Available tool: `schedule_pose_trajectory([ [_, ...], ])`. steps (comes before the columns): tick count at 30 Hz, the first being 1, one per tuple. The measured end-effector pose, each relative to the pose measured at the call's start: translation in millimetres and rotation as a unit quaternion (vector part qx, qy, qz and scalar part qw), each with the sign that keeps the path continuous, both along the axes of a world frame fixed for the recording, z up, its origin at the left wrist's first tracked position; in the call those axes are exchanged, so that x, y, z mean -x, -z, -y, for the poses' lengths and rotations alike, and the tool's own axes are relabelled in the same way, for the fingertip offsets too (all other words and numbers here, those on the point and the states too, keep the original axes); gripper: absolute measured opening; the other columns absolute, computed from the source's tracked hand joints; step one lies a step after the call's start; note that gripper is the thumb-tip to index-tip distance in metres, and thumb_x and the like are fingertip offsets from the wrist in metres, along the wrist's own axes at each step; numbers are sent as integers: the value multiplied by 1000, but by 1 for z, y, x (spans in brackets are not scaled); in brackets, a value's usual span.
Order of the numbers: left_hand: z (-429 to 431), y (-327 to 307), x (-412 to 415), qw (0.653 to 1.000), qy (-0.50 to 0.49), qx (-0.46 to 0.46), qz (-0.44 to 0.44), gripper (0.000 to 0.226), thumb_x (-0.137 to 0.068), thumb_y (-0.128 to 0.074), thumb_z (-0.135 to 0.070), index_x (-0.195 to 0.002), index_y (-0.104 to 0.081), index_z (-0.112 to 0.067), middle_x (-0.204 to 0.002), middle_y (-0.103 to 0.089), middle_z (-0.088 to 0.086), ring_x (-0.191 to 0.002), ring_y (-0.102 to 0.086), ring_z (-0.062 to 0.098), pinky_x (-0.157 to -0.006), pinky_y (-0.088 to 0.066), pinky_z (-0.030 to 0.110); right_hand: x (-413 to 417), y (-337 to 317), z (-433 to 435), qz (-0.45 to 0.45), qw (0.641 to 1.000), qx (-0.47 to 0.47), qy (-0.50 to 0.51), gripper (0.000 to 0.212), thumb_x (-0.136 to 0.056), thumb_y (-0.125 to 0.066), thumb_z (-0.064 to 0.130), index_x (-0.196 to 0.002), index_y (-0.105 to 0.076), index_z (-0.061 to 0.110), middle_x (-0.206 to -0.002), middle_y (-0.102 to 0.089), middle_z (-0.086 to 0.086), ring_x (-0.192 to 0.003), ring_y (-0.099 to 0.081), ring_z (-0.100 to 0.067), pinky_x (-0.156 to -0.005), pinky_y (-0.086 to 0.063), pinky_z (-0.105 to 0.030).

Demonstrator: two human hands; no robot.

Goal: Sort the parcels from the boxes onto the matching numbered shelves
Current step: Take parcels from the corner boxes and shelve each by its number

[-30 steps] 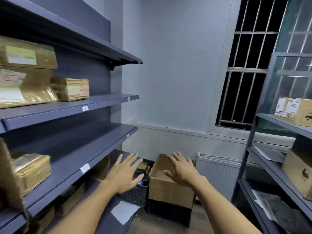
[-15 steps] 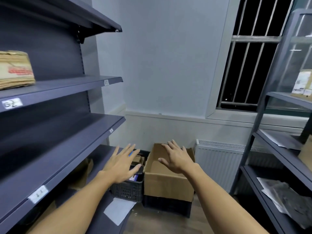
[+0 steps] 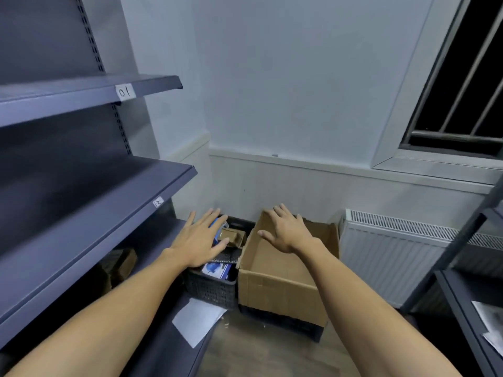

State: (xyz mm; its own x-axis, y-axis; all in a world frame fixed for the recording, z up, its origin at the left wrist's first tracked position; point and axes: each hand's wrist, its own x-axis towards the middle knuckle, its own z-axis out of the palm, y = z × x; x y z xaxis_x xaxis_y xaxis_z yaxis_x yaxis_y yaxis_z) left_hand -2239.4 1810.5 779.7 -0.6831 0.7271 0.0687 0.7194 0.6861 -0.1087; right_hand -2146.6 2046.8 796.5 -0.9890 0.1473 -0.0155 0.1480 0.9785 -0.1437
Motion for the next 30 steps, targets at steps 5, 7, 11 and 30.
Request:
schedule_pose_trajectory([
  [5,-23,19,59,1000,-11,6,20,98,-78,9,-70,-160,-7,-21,-168,-2,0,-154,0,15,-124,0,47,60,20,-27,21,1000,7,-8,70,-102,-40,56,-158,-20,18,-165,-18,-7,-155,-3,-26,-120,-18,-58],
  [7,-34,30,88,999,-10,8,31,98,-77,10,-71,-160,-6,-21,-168,-1,0,-154,2,15,-124,0,47,85,29,-38,29,1000,8,-6,71,-102,-40,56,-158,-21,18,-165,-18,-8,-155,-3,-26,-120,-18,-58],
  [11,-59,54,154,998,-9,-8,55,95,-79,6,-71,-160,-7,-23,-168,-2,0,-154,1,15,-124,-1,48,146,44,-64,42,999,2,3,70,-102,-42,55,-158,-21,18,-165,-17,-8,-155,-3,-26,-120,-18,-57],
  [30,-134,145,360,986,-32,61,151,84,-90,-12,-67,-160,-8,-21,-168,-2,2,-154,1,18,-123,0,48,361,147,-135,125,989,80,18,71,-101,-44,54,-156,-23,16,-163,-21,-9,-154,-3,-24,-118,-23,-57],
])
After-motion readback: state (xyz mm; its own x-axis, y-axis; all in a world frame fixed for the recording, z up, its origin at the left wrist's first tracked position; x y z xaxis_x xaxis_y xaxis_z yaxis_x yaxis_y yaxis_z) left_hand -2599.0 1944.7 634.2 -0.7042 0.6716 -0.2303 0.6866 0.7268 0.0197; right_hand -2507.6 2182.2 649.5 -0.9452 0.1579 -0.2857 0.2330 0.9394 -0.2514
